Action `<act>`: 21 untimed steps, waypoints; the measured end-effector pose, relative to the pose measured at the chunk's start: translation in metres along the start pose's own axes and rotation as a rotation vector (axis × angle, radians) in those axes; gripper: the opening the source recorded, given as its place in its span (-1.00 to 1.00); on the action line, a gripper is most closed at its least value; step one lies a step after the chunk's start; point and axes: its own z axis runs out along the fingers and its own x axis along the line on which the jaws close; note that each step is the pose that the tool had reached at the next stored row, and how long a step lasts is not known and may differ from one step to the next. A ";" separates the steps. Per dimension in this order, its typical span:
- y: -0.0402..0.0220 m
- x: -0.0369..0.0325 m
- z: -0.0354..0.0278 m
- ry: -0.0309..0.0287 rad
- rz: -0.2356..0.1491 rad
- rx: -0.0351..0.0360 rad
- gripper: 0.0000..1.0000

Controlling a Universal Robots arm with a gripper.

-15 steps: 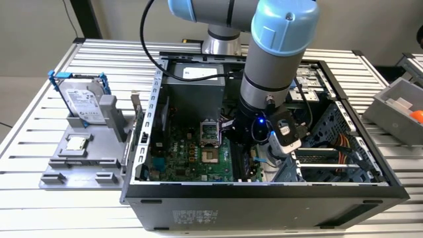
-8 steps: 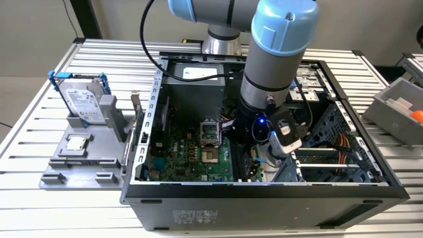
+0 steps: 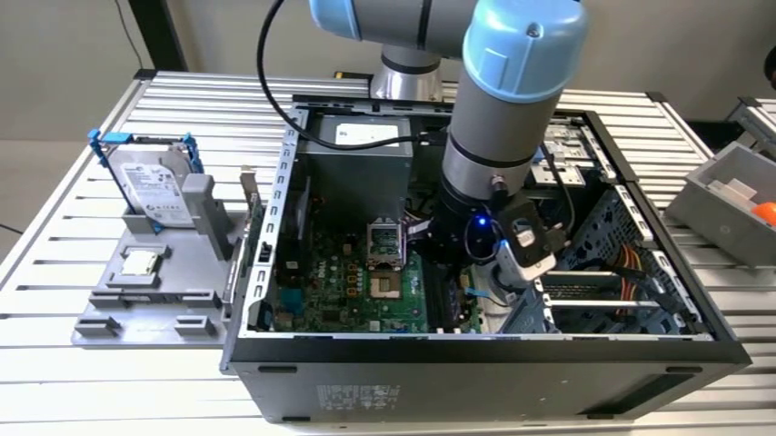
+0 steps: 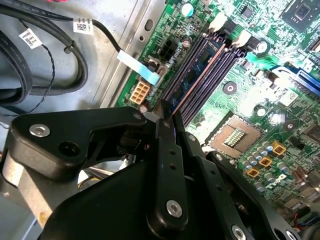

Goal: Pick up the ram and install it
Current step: 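Press down the ram until it locks into place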

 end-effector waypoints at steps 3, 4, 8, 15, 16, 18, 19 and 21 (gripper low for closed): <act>0.0000 -0.0004 0.0000 0.0001 -0.006 -0.0002 -1.00; 0.0000 -0.0004 0.0000 0.0002 -0.007 -0.0002 -1.00; -0.0001 -0.0006 0.0003 0.0004 -0.014 -0.0003 -1.00; -0.0003 -0.0004 0.0058 0.0004 -0.016 -0.0010 -1.00; -0.0003 -0.0004 0.0064 0.0004 -0.016 -0.0010 -1.00; -0.0003 -0.0004 0.0064 0.0004 -0.016 -0.0011 -1.00; -0.0003 -0.0004 0.0064 0.0004 -0.016 -0.0010 -1.00; -0.0003 -0.0004 0.0064 0.0004 -0.016 -0.0010 -1.00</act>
